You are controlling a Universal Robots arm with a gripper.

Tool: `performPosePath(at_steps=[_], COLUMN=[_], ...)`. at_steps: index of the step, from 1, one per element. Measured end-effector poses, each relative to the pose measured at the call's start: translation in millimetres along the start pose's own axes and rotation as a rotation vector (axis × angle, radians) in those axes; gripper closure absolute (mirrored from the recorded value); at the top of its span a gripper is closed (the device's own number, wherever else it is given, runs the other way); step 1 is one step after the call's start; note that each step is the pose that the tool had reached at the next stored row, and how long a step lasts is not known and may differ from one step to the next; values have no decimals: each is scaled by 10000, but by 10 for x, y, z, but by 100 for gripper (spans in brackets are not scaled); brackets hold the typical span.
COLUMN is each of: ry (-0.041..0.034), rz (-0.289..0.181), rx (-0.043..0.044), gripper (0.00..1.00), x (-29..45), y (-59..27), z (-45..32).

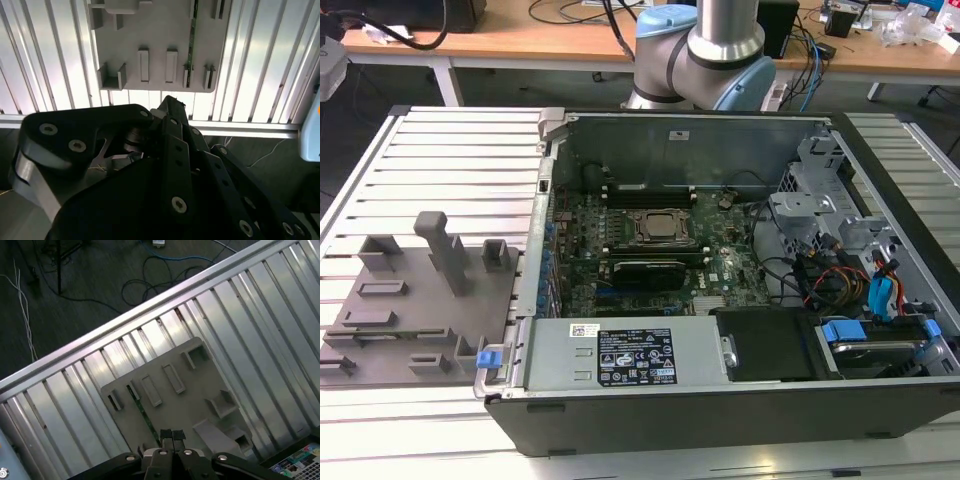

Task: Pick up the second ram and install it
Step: 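Pick up the second ram and move it above second insertion slot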

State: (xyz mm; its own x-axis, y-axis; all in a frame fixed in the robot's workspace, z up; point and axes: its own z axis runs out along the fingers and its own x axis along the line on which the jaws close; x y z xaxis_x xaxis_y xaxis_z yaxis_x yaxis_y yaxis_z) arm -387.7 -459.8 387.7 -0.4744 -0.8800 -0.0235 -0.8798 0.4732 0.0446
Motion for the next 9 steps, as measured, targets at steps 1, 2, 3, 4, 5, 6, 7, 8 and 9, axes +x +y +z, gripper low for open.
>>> performPosePath(at_steps=[1,2,3,4,5,6,7,8,9], ry=[9,18,24,27,33,38,45,52,63], rz=[-168,-389,-509,-596,-731,-845,-1001,-1148,-1393], rx=[-4,-9,-12,-14,-17,-20,-24,-27,-33], gripper=[89,89,89,89,89,89,89,89,89], x=[0,0,0,0,0,0,0,0,0], y=[0,0,0,0,0,0,0,0,0], z=[-1,0,-1,0,0,0,0,0,0])
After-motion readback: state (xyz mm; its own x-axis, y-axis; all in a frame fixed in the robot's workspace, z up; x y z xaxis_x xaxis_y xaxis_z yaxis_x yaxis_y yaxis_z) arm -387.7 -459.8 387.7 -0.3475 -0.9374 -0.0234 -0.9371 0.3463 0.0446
